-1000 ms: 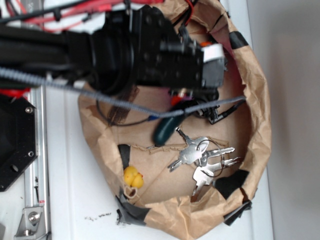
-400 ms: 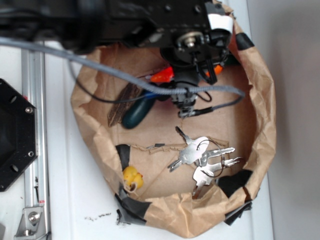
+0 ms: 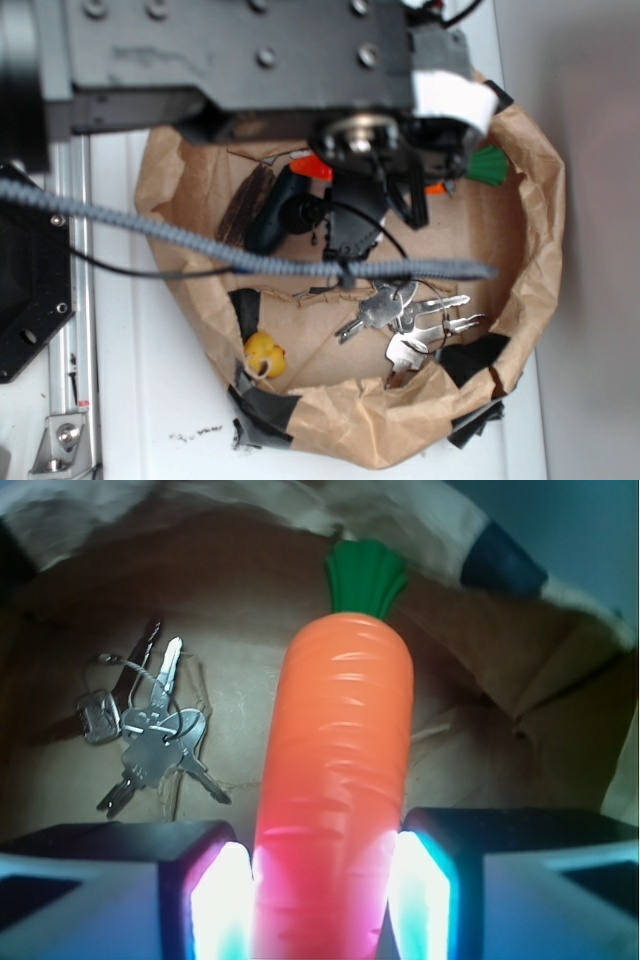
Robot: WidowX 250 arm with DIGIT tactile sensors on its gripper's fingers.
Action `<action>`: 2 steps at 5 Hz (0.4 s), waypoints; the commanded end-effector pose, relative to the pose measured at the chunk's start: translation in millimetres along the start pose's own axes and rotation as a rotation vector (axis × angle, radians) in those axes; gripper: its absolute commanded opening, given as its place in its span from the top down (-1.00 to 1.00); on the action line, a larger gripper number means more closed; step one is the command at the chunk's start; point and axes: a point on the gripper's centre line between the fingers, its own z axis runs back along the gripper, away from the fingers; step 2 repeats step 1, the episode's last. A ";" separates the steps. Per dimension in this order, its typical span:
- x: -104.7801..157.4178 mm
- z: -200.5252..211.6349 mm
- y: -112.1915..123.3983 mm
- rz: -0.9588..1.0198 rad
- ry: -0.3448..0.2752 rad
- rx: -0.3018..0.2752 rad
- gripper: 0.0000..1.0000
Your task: Grab the carrot.
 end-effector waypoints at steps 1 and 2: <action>31.8 -10.1 10.9 -0.161 -0.012 0.024 1.00; 31.8 -10.1 10.9 -0.161 -0.012 0.024 1.00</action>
